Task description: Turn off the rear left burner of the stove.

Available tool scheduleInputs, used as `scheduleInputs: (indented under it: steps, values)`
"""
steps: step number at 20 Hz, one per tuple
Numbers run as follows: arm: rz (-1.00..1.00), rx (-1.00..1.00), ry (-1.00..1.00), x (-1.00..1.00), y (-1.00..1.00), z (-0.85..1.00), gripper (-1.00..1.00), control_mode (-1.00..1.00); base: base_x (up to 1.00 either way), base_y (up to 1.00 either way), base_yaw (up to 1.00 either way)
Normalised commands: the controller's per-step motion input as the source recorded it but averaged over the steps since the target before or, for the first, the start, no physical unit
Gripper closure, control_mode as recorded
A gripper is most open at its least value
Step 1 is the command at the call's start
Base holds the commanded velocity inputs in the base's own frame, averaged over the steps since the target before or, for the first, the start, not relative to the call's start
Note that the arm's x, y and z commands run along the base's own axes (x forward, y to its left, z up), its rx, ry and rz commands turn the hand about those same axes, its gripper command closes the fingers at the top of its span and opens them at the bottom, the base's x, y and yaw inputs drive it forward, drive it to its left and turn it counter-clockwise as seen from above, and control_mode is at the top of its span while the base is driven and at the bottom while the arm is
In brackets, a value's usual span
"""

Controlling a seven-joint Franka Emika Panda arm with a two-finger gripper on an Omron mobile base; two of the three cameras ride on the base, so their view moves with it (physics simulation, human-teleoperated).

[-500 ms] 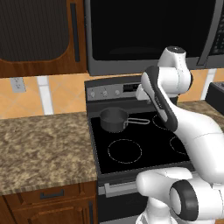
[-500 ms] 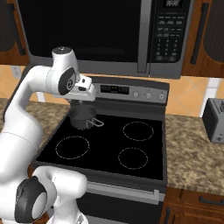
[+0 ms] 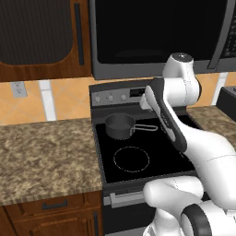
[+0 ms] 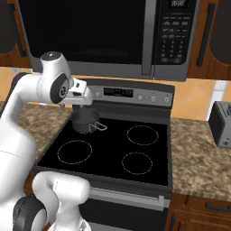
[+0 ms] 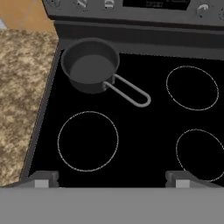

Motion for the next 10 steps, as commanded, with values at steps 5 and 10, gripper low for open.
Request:
scheduleInputs:
  steps: [5, 10]
  values:
    - [0.04, -0.10, -0.21, 0.24, 0.82, 0.00, -1.00, -1.00, 0.00, 0.00, 0.00]
    - [0.10, -0.19, -0.07, 0.48, 0.44, 0.00, -1.00, -1.00, 0.00, 0.00, 0.00]
